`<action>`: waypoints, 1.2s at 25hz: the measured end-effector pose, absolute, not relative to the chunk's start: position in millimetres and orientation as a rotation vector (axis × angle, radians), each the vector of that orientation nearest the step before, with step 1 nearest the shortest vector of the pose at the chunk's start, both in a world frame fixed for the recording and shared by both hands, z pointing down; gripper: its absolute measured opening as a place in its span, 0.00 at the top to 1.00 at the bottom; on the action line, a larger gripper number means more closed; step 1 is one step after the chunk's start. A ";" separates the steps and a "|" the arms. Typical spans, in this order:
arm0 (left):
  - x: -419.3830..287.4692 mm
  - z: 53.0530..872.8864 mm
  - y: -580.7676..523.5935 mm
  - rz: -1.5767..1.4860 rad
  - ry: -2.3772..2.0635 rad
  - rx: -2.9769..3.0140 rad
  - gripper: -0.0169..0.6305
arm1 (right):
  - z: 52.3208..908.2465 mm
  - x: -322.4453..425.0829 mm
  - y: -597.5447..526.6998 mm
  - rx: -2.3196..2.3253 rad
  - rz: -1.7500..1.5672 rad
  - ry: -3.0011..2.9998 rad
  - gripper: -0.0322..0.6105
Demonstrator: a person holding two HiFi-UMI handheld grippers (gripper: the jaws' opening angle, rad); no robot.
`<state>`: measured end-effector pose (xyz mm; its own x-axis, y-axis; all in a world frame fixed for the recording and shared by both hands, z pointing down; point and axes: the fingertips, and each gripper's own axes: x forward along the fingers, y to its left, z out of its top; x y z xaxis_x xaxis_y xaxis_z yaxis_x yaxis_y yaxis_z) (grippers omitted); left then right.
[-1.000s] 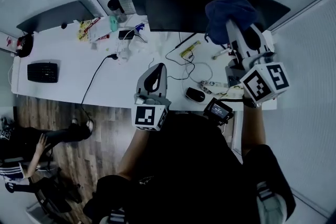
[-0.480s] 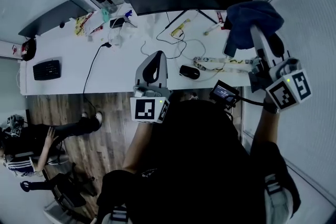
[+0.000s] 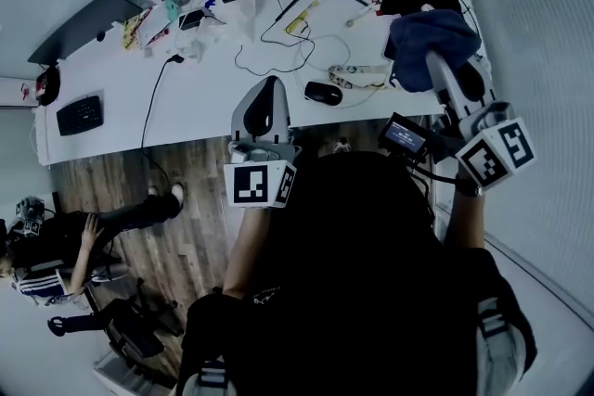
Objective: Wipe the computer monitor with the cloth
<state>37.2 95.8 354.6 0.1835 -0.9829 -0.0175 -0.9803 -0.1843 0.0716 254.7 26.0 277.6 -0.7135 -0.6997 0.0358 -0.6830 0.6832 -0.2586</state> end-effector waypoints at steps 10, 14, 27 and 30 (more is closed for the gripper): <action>59.6 356.0 121.1 -0.092 -1.928 2.407 0.96 | 323.9 233.7 70.4 -1.086 -0.402 2.883 0.85; 67.3 359.2 127.1 -0.096 -1.913 2.403 0.96 | 336.8 216.4 85.1 -1.009 -0.416 2.941 0.86; 65.0 362.3 131.4 -0.087 -1.931 2.382 0.96 | 342.6 194.6 93.0 -0.892 -0.410 2.997 0.86; 70.7 364.5 130.5 -0.080 -1.912 2.392 0.96 | 347.9 191.4 94.5 -0.875 -0.425 3.015 0.86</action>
